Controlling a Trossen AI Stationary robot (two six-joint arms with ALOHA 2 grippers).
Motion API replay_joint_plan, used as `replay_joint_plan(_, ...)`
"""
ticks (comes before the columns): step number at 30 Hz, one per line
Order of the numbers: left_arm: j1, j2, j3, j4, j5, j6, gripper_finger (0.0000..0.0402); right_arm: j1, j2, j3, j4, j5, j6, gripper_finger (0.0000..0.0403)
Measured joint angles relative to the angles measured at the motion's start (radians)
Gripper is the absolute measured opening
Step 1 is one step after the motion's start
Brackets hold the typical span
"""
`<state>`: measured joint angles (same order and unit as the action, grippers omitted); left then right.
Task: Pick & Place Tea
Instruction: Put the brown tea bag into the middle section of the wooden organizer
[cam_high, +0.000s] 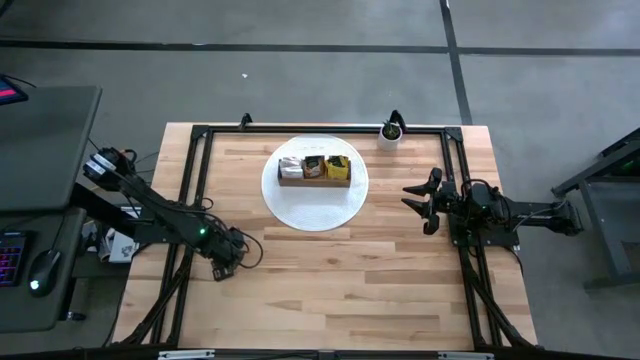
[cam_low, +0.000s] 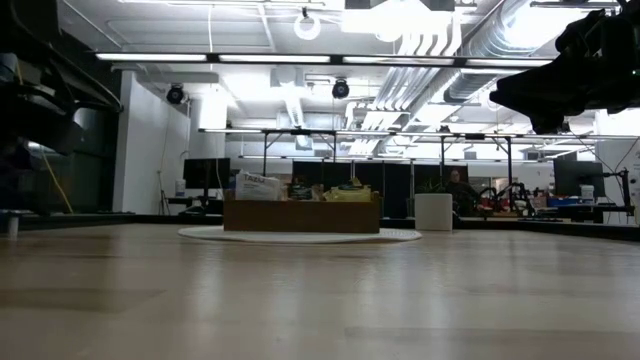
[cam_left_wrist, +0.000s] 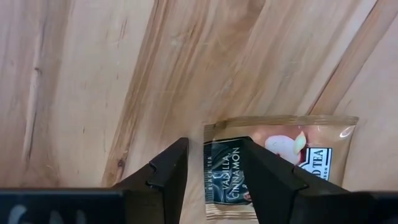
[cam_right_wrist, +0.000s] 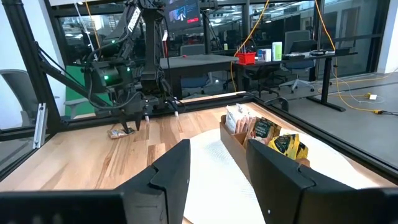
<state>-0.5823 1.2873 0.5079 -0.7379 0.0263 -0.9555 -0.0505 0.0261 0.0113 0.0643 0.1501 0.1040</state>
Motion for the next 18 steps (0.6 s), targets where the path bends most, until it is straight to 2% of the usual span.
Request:
replay_joint_plan(5,0.000,-0.001,-0.028,0.018,0.004,-0.064,0.0148,0.000,0.000,0.000,0.000,0.000,0.000,0.0153)
replay_joint_plan(18,0.000,-0.002,-0.032,0.025,0.008,-0.075,0.0147,0.000,0.000,0.000,0.000,0.000,0.000,0.0153)
